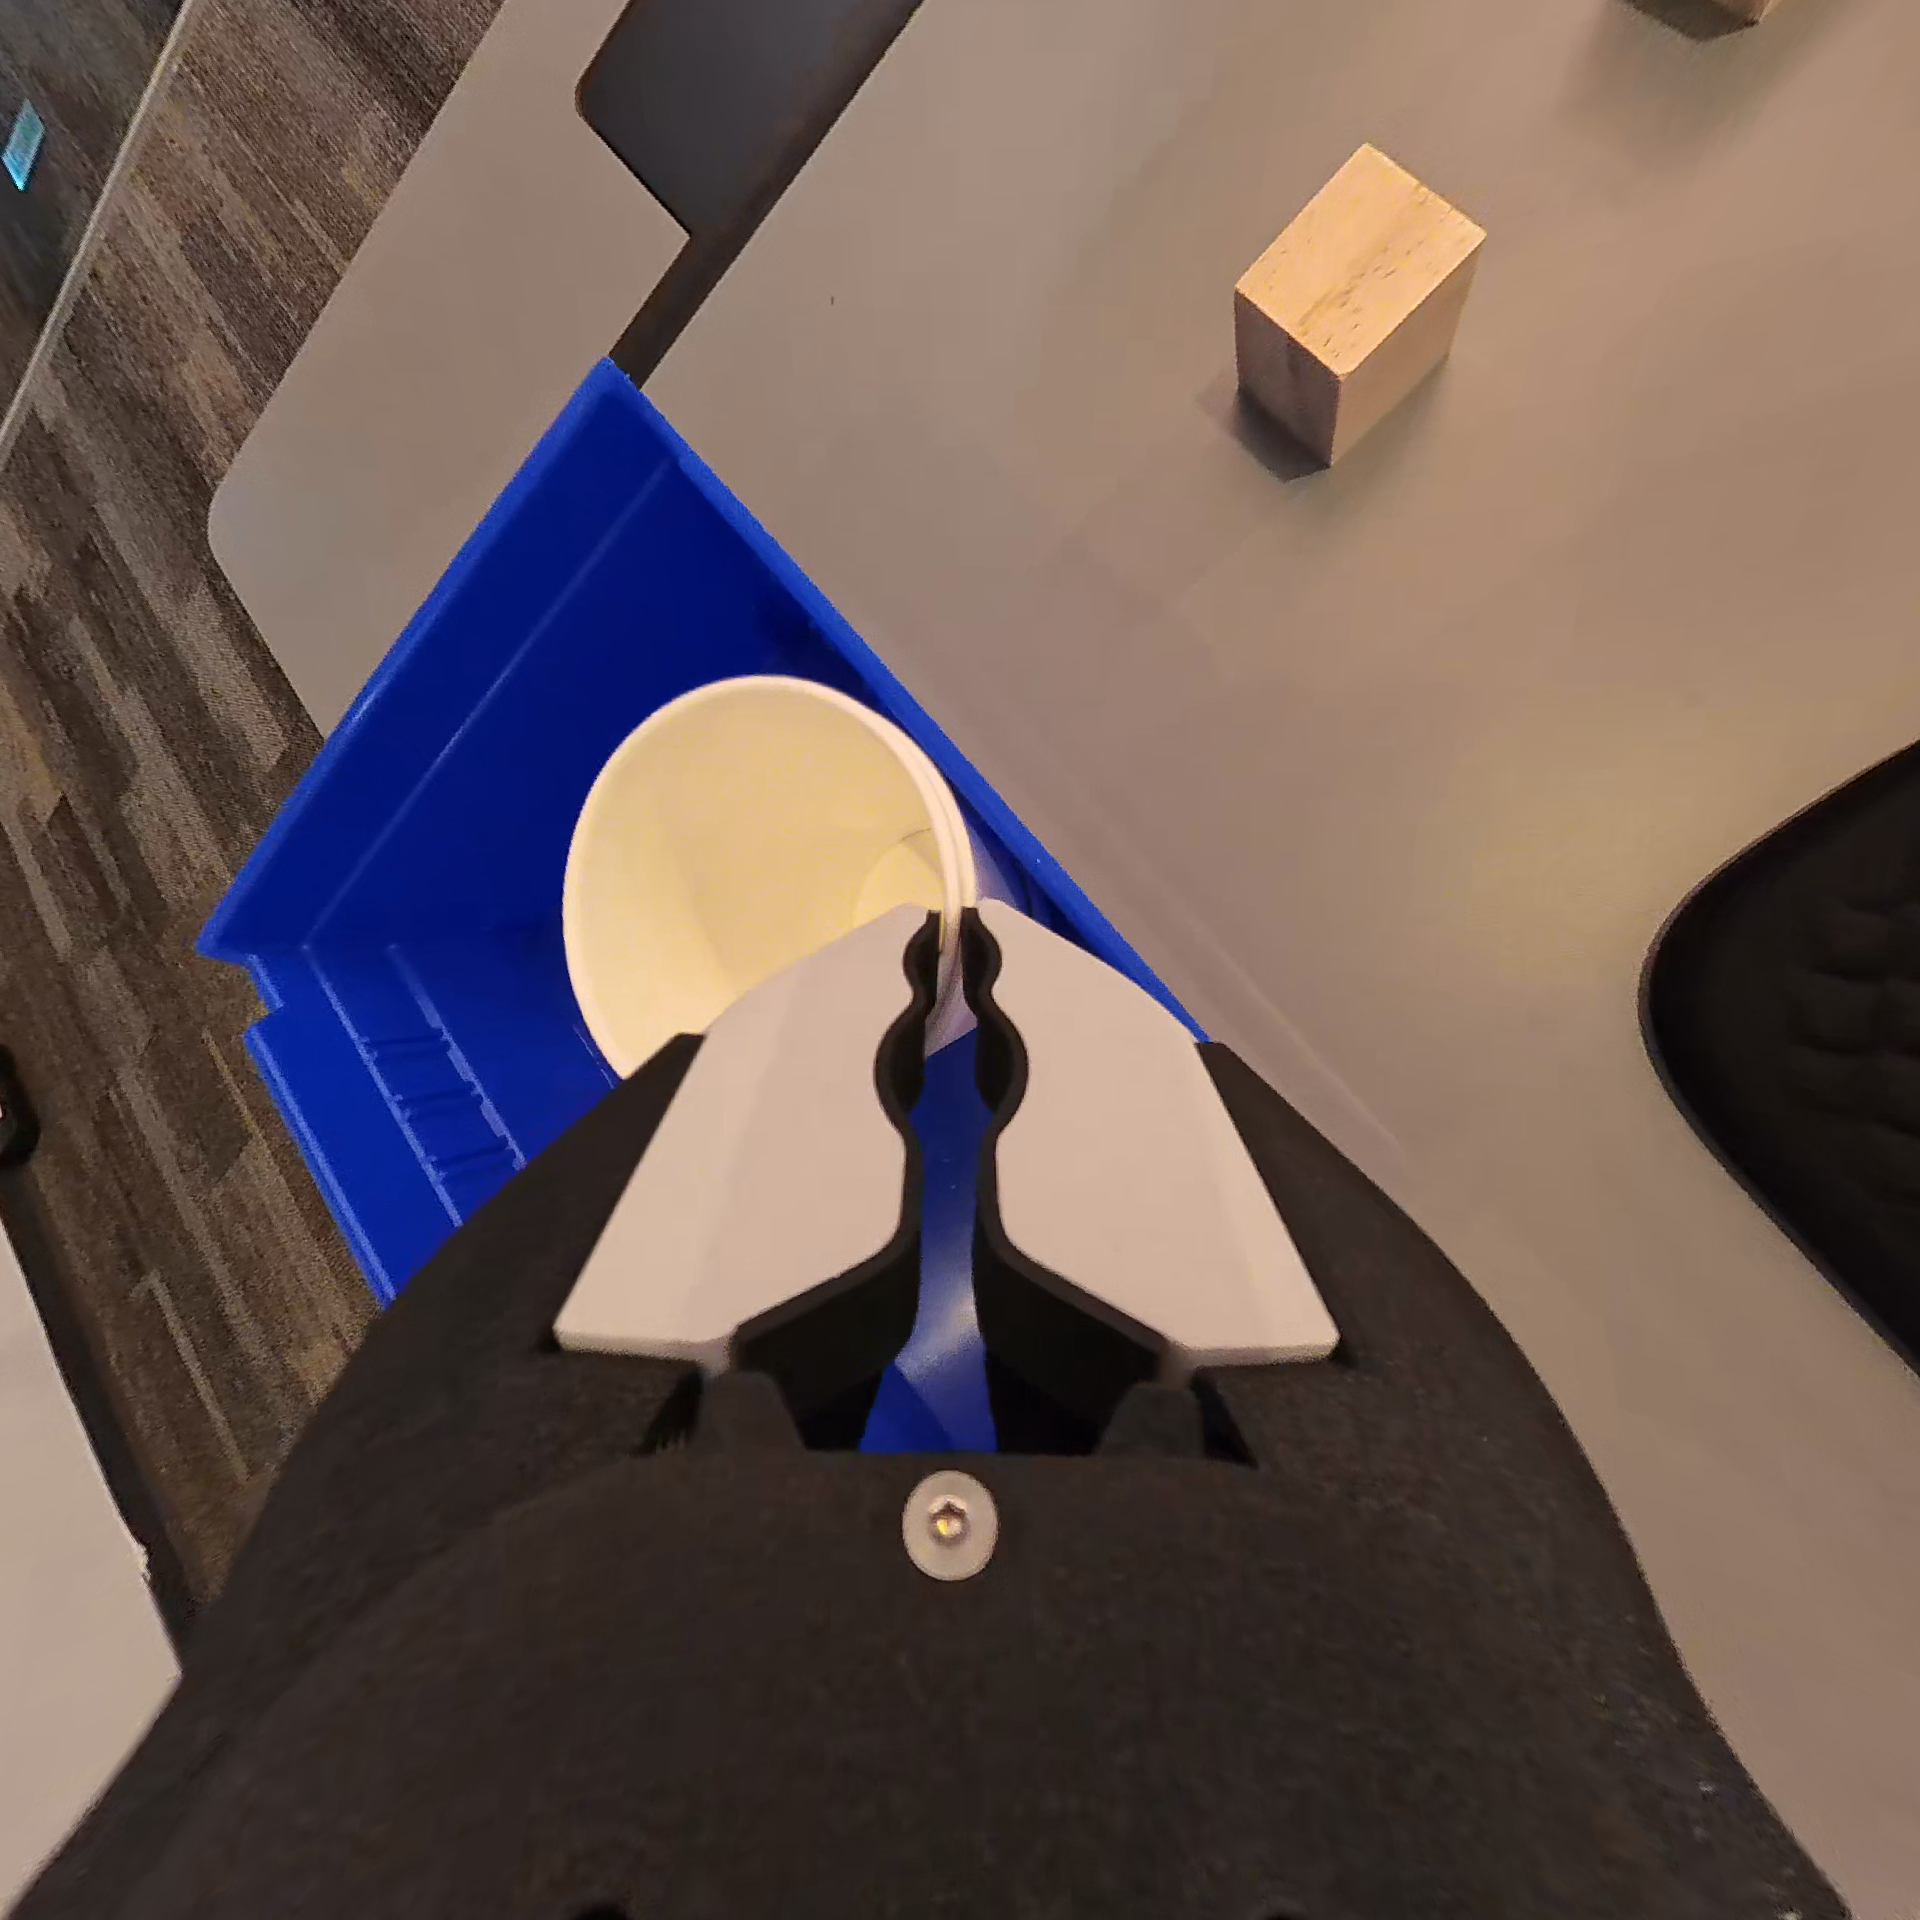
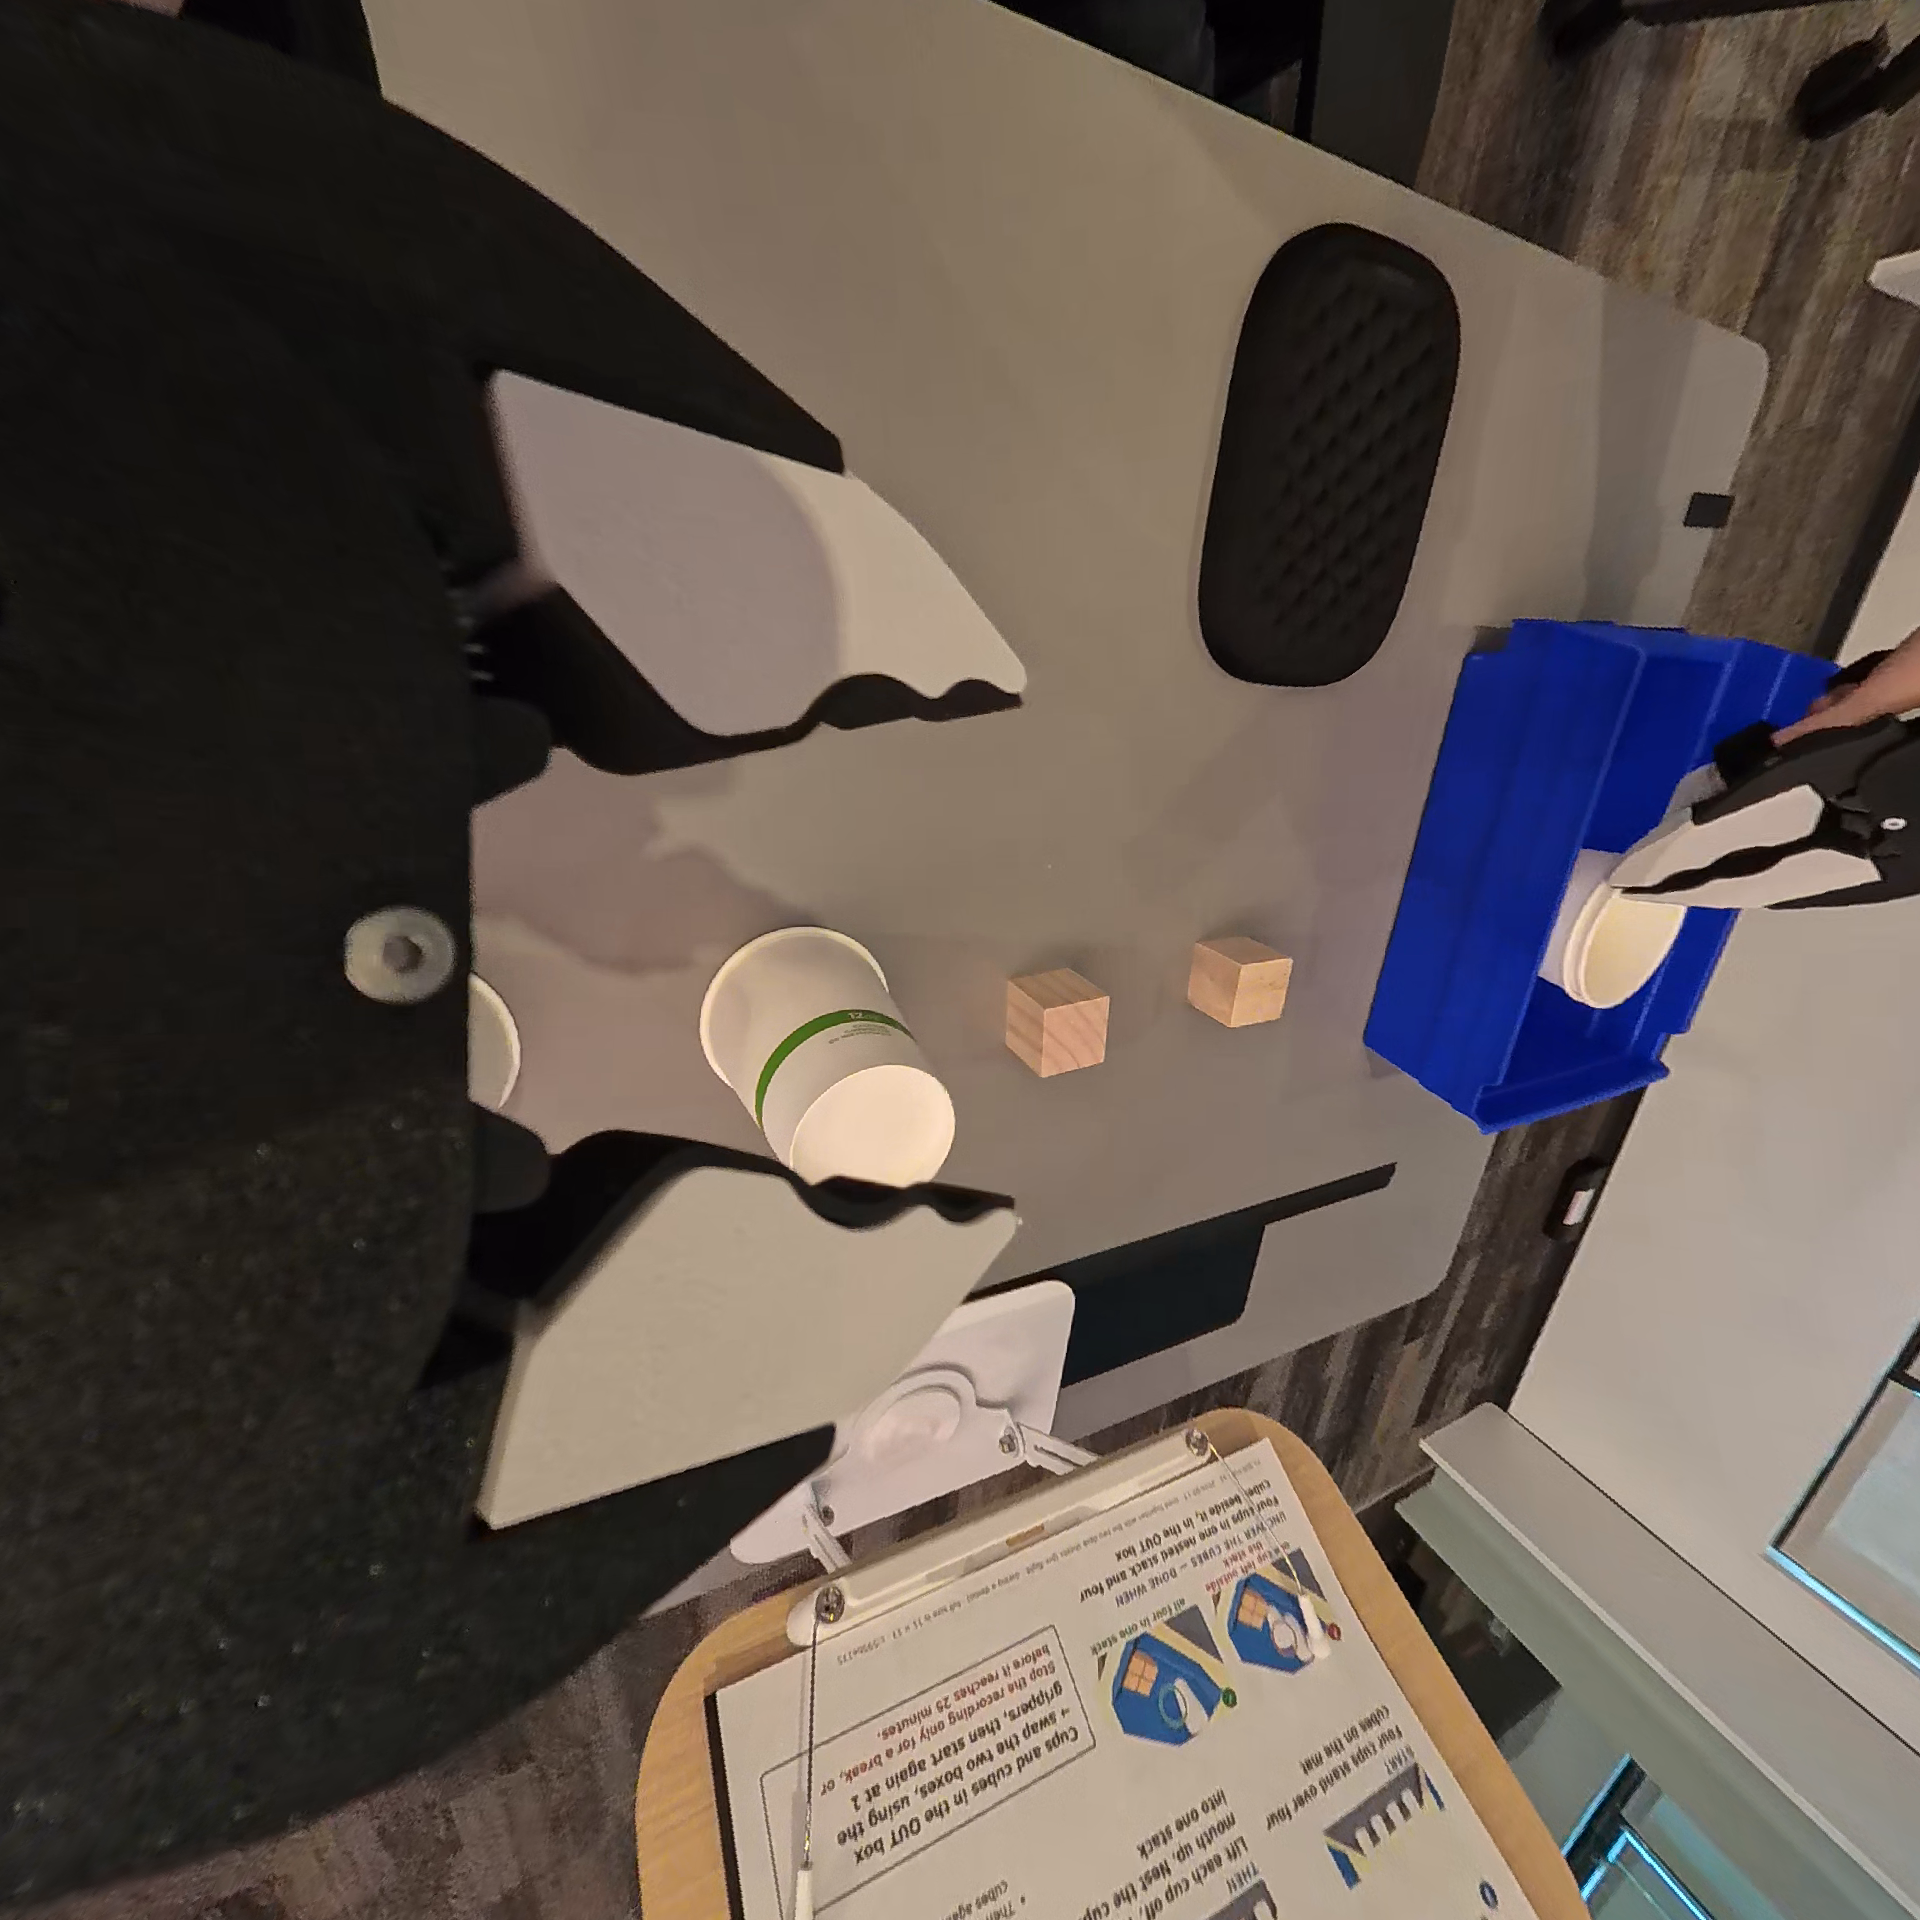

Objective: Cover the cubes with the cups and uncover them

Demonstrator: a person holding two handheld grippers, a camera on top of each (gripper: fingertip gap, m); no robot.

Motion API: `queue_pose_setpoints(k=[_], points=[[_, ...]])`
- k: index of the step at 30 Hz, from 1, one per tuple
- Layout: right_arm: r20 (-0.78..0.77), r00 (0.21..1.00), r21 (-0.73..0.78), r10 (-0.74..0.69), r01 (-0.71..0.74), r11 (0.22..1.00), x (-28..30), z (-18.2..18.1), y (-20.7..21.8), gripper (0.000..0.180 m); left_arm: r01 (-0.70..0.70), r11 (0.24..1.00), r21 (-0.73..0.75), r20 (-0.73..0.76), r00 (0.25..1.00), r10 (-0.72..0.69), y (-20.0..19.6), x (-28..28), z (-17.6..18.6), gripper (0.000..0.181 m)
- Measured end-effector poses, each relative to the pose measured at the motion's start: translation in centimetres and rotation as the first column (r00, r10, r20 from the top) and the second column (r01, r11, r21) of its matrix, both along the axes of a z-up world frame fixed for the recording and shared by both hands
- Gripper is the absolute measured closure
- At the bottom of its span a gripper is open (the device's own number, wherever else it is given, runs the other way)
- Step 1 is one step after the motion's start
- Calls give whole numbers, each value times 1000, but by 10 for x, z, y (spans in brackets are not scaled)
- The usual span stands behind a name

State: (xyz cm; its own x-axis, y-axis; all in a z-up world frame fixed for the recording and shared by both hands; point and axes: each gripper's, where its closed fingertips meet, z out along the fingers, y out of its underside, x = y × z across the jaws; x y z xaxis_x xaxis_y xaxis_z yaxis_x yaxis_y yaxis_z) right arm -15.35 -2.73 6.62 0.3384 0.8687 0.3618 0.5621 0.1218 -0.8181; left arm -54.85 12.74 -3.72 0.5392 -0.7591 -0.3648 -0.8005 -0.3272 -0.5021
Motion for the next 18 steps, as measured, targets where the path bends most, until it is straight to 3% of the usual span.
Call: queue_pose_setpoints(k=[18], points=[[109, 994, -64, 0, 7, 998, -4, -27, 5, 96, -44, 999, 29, 93, 995, 42, 5, -9, 14, 178]])
